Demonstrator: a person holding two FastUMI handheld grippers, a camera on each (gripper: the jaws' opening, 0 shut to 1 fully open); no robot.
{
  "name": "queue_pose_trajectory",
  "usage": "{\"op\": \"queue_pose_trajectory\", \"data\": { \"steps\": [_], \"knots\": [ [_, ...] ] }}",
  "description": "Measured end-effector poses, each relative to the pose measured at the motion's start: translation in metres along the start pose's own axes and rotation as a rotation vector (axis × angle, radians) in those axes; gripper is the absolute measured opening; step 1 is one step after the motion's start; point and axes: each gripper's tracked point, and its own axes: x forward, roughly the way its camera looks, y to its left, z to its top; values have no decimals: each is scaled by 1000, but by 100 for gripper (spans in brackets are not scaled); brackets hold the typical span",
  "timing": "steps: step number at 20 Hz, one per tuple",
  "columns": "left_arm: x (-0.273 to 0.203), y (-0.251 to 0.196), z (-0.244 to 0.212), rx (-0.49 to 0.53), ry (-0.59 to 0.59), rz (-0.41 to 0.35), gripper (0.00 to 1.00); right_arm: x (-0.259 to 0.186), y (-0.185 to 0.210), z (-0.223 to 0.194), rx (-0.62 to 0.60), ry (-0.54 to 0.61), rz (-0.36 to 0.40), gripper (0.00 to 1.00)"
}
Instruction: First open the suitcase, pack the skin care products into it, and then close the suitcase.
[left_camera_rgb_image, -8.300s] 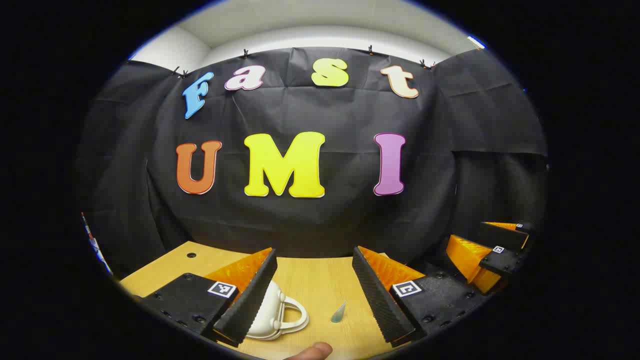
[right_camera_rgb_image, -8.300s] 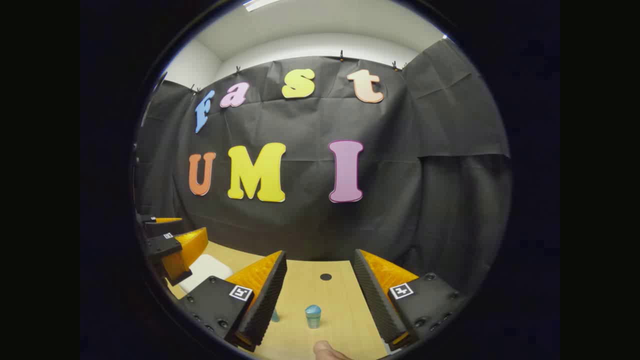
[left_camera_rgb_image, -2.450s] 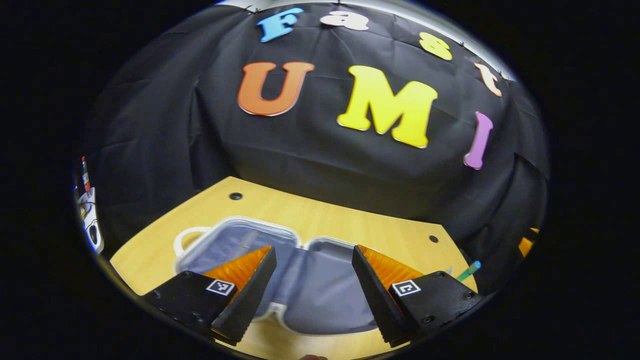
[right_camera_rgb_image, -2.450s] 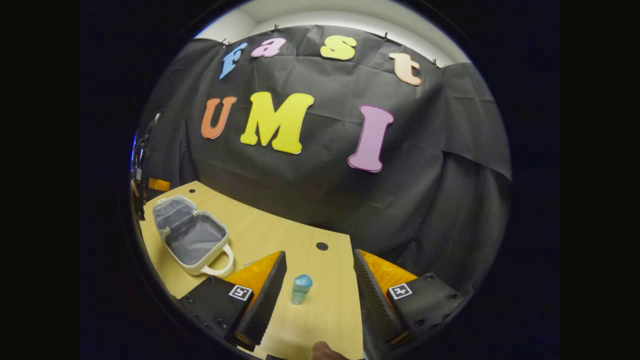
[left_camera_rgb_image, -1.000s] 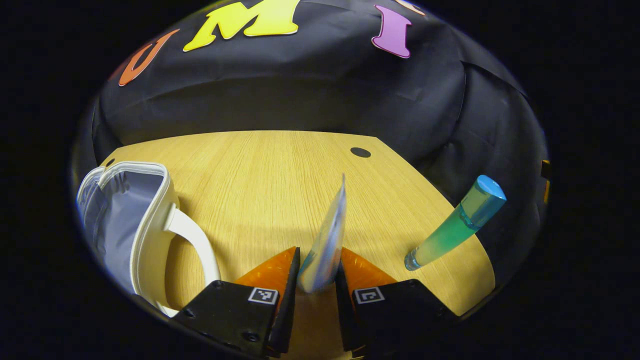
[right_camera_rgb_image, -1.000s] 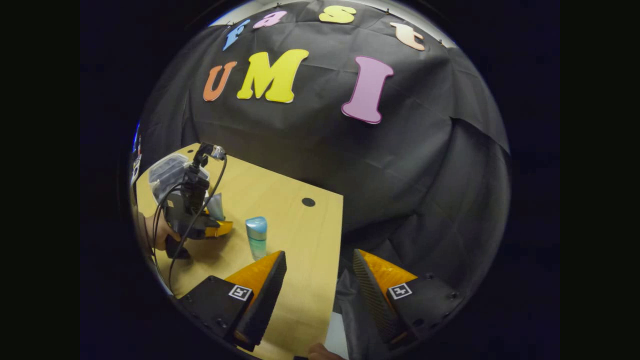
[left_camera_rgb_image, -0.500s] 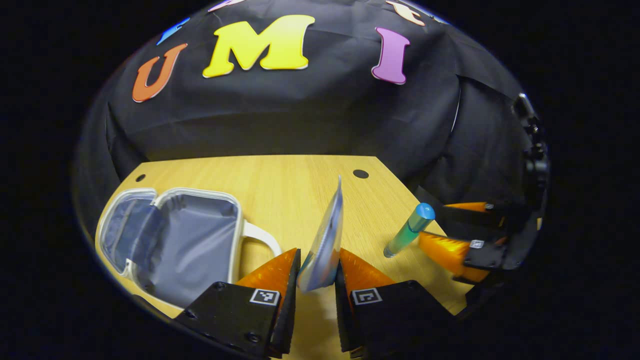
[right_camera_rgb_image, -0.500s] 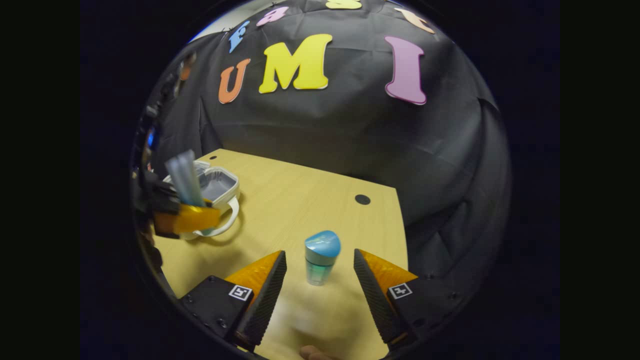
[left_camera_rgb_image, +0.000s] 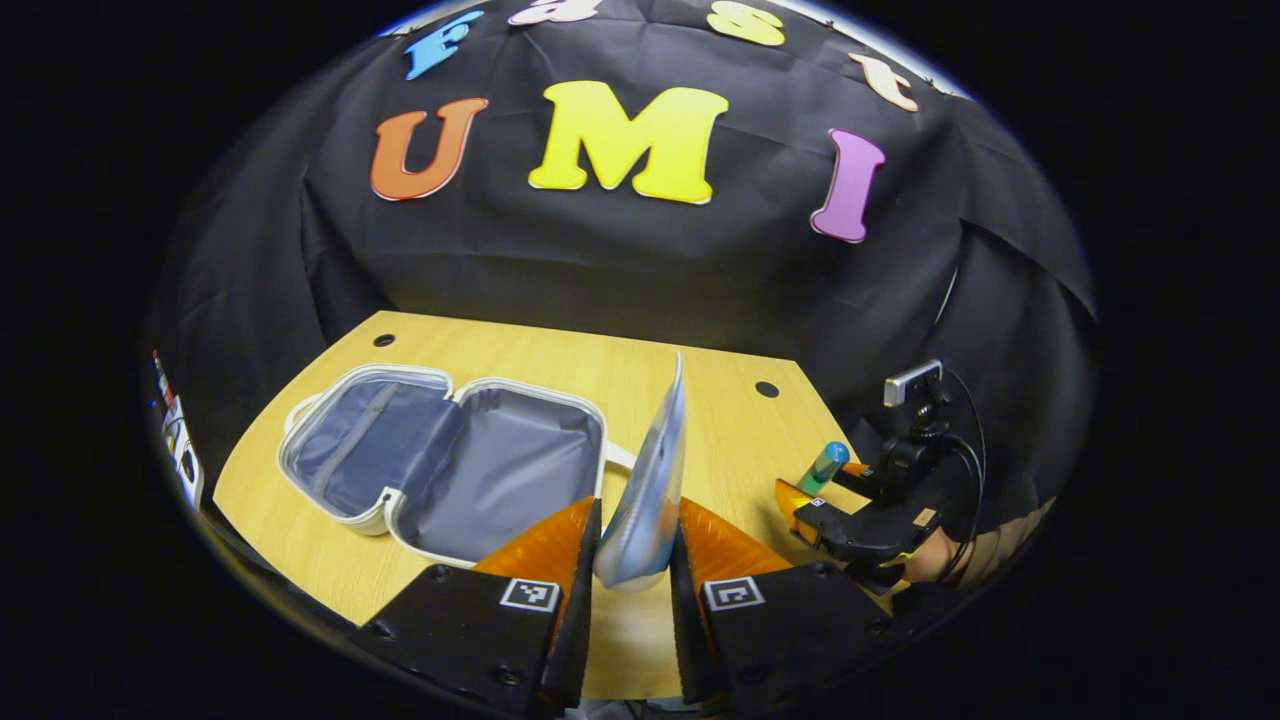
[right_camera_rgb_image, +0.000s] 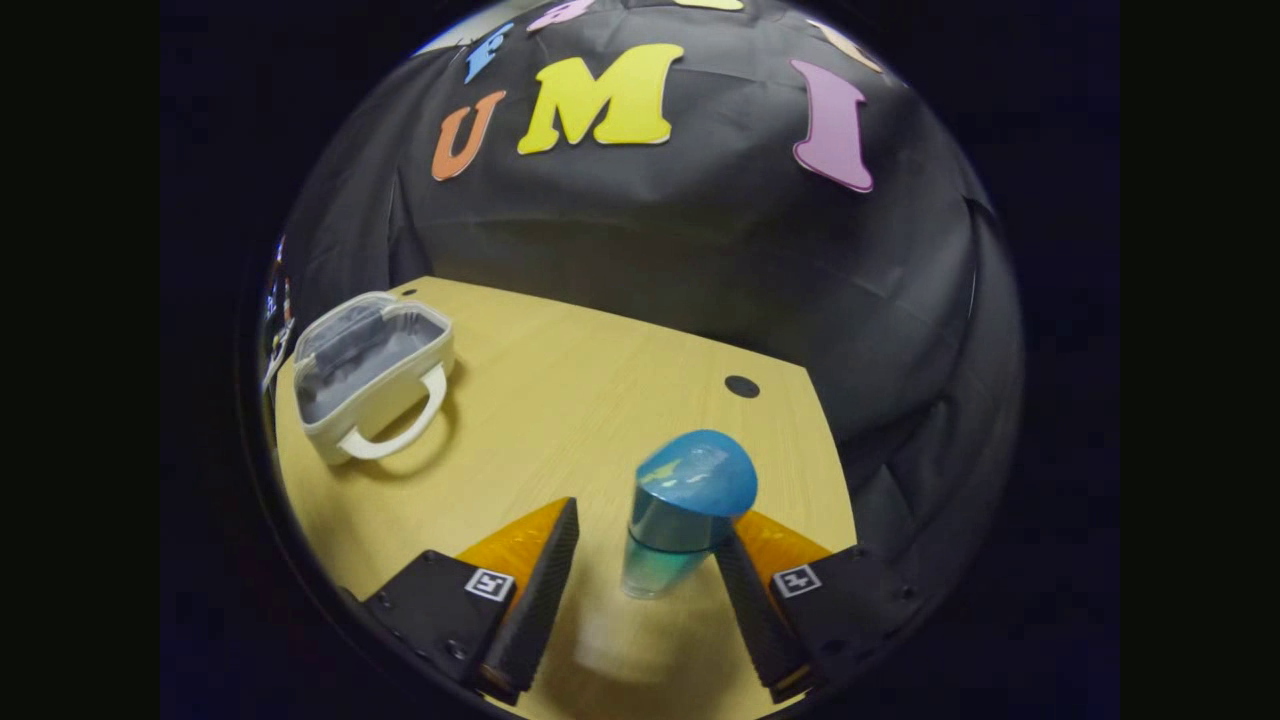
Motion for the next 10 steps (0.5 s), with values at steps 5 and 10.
{"op": "queue_pose_trajectory", "data": {
  "steps": [5, 10],
  "knots": [
    [-11, 22, 1, 2, -6, 39, 38, 6, 5, -3, 53, -47, -10, 46],
    [5, 36, -6, -14, 13, 7, 38, -21, 9, 4, 99, -5, -18, 41]
  ]
}}
